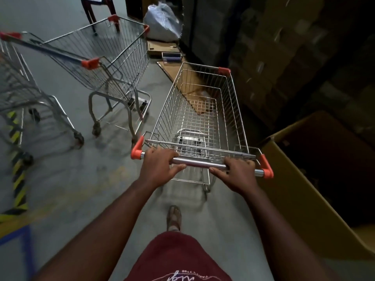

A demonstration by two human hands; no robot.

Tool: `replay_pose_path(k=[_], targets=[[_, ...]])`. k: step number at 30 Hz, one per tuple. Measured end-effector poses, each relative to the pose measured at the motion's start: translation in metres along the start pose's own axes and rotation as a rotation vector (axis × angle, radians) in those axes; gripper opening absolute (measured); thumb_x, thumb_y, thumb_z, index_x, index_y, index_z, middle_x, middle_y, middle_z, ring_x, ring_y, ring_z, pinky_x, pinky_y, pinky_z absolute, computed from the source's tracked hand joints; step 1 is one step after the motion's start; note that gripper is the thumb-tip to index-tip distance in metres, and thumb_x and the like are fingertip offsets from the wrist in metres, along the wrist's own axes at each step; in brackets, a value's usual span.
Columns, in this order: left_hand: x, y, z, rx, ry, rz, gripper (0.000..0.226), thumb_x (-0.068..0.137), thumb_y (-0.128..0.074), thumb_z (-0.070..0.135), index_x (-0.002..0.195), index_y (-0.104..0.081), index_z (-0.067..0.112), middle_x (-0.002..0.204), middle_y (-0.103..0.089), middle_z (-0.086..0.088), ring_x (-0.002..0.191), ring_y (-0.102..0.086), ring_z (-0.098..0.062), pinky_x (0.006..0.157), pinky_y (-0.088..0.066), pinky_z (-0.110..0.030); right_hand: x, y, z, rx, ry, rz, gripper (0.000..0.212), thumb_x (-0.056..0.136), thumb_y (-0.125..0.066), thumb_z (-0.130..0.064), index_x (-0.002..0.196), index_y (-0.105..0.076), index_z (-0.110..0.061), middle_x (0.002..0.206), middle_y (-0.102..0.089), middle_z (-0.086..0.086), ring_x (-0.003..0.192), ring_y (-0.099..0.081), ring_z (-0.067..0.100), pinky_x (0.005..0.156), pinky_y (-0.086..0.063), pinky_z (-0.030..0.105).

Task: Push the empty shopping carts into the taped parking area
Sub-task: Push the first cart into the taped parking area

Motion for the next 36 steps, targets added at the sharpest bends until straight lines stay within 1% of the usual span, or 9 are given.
replay_pose_path(k=[4,7,11,14,19,23,27,31,36], targets=[[-0.075,0.006,0.019,0.002,0.047,0.027,0.049,0.083,-0.054,0.074,0.101,-0.072,0.032,0.09,-0.066,0.015,0.092,-0.061,-0.014,0.096,-0.033,-0.039,-0.059,0.001,-0.01,0.012,0.049,0.01,0.069,0.08,-0.028,-0.096,0.071,-0.05,-0.031,0.065,-0.047,-0.016,0.071,-0.055,0.016,0.076,-0.029,0.039],[-0.133,0.008,0.032,0.007,0.078,0.041,0.044,0.083,-0.06,0.071,0.101,-0.071,0.032,0.091,-0.065,0.014,0.094,-0.061,-0.015,0.097,-0.034,-0.039,-0.104,0.001,-0.018,0.022,0.126,-0.006,0.07,0.08,-0.027,-0.096,0.066,-0.045,-0.03,0.062,-0.05,-0.012,0.066,-0.055,0.017,0.071,-0.04,0.038],[-0.206,0.011,0.05,0.02,0.156,0.072,0.044,0.08,-0.062,0.071,0.102,-0.07,0.034,0.094,-0.068,0.013,0.096,-0.064,-0.018,0.096,-0.04,-0.043,-0.147,-0.001,-0.025,-0.023,0.294,-0.15,0.079,0.078,-0.021,-0.098,0.081,-0.054,-0.026,0.073,-0.064,-0.006,0.075,-0.066,0.021,0.067,-0.052,0.036],[-0.262,0.009,0.065,0.051,0.206,0.133,0.048,0.079,-0.059,0.075,0.105,-0.071,0.036,0.095,-0.07,0.013,0.095,-0.065,-0.02,0.092,-0.038,-0.04,-0.179,-0.003,-0.035,-0.053,0.473,-0.216,0.075,0.083,-0.024,-0.095,0.086,-0.051,-0.025,0.081,-0.068,-0.001,0.082,-0.069,0.027,0.065,-0.051,0.037],[-0.35,0.003,0.099,0.061,0.32,0.203,0.046,0.079,-0.066,0.073,0.109,-0.072,0.038,0.098,-0.07,0.015,0.096,-0.064,-0.019,0.089,-0.036,-0.038,-0.244,-0.003,-0.043,-0.08,0.671,-0.2,0.063,0.086,-0.029,-0.091,0.086,-0.048,-0.031,0.086,-0.072,0.002,0.084,-0.07,0.029,0.059,-0.032,0.036],[-0.421,-0.004,0.135,0.076,0.446,0.237,0.044,0.079,-0.07,0.069,0.105,-0.073,0.033,0.097,-0.069,0.013,0.097,-0.063,-0.02,0.09,-0.037,-0.039,-0.291,-0.003,-0.046,-0.1,0.788,-0.203,0.072,0.082,-0.02,-0.092,0.088,-0.053,-0.029,0.082,-0.071,0.003,0.081,-0.07,0.032,0.059,-0.038,0.037],[-0.49,-0.008,0.165,0.095,0.576,0.242,0.046,0.078,-0.071,0.069,0.106,-0.074,0.033,0.099,-0.07,0.014,0.099,-0.064,-0.02,0.093,-0.04,-0.041,-0.338,-0.004,-0.057,-0.1,0.902,-0.172,0.074,0.082,-0.021,-0.092,0.091,-0.056,-0.027,0.082,-0.071,0.004,0.082,-0.07,0.033,0.061,-0.044,0.038],[-0.564,-0.01,0.179,0.126,0.697,0.258,0.054,0.079,-0.062,0.078,0.105,-0.074,0.032,0.101,-0.069,0.015,0.101,-0.063,-0.016,0.097,-0.038,-0.039,-0.39,-0.006,-0.08,-0.065,1.016,-0.135,0.076,0.082,-0.019,-0.092,0.09,-0.056,-0.027,0.077,-0.072,0.004,0.076,-0.072,0.031,0.056,-0.039,0.036],[-0.653,-0.01,0.199,0.151,0.792,0.401,0.057,0.077,-0.058,0.079,0.099,-0.075,0.03,0.098,-0.071,0.014,0.097,-0.065,-0.018,0.091,-0.038,-0.037,-0.448,-0.009,-0.117,-0.081,1.116,-0.115,0.081,0.08,-0.012,-0.096,0.087,-0.054,-0.027,0.076,-0.071,0.001,0.071,-0.071,0.029,0.055,-0.036,0.034]])
Point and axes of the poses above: each hand's wrist, its own x-axis towards the middle knuckle, its own y-axis out of the back of the hand, z = x × y, the point moved 4 cm from there along x, towards the middle knuckle
